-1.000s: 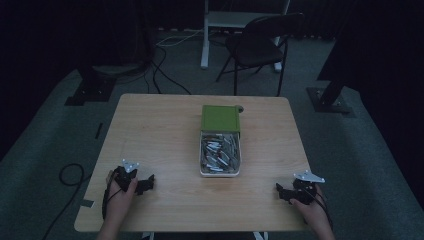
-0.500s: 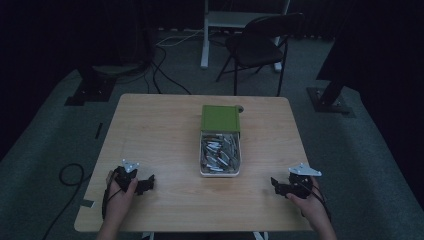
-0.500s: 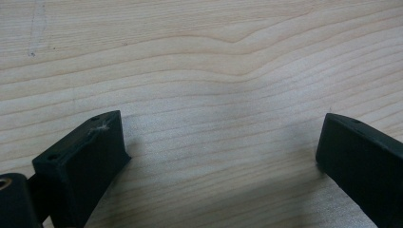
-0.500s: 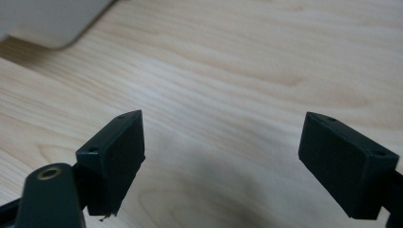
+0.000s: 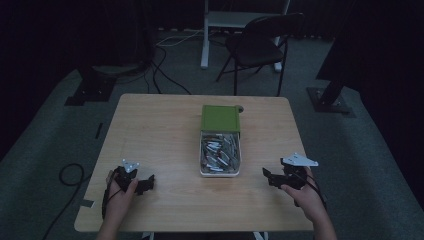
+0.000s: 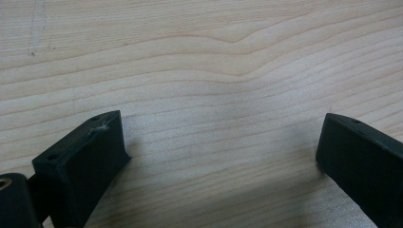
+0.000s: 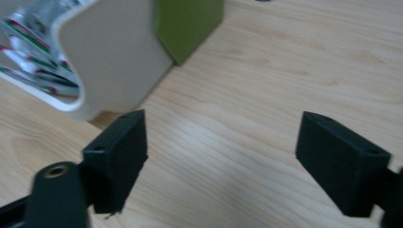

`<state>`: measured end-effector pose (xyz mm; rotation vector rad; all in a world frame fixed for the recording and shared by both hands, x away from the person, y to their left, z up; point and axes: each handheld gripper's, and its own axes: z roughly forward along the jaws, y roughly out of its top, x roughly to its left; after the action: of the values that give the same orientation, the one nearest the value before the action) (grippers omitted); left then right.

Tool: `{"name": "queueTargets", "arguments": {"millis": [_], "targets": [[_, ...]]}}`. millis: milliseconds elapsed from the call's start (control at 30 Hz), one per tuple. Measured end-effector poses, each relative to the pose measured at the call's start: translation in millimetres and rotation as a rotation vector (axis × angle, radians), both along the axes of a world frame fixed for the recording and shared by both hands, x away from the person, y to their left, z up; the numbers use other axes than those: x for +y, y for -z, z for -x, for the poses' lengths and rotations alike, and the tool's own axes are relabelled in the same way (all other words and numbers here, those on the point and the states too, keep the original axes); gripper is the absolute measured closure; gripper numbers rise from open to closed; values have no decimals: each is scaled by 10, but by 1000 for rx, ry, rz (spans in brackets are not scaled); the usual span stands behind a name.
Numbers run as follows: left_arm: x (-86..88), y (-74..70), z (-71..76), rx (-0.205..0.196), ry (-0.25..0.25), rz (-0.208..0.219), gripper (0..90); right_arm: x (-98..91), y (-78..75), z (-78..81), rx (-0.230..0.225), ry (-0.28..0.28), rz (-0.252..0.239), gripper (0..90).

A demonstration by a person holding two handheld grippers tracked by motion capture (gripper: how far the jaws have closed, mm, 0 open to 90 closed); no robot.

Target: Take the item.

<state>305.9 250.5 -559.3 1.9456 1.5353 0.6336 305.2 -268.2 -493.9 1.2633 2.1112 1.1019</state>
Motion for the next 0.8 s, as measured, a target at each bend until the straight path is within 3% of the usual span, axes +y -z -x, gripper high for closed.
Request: {"name": "queueTargets", "arguments": {"millis": [200, 800], "targets": [[-1, 0, 0, 0, -1, 0, 32, 133, -105, -24, -17, -45, -47, 201], [-1, 0, 1, 0, 1, 0, 32, 593, -396, -140, -89, -148, -81, 216]]}}
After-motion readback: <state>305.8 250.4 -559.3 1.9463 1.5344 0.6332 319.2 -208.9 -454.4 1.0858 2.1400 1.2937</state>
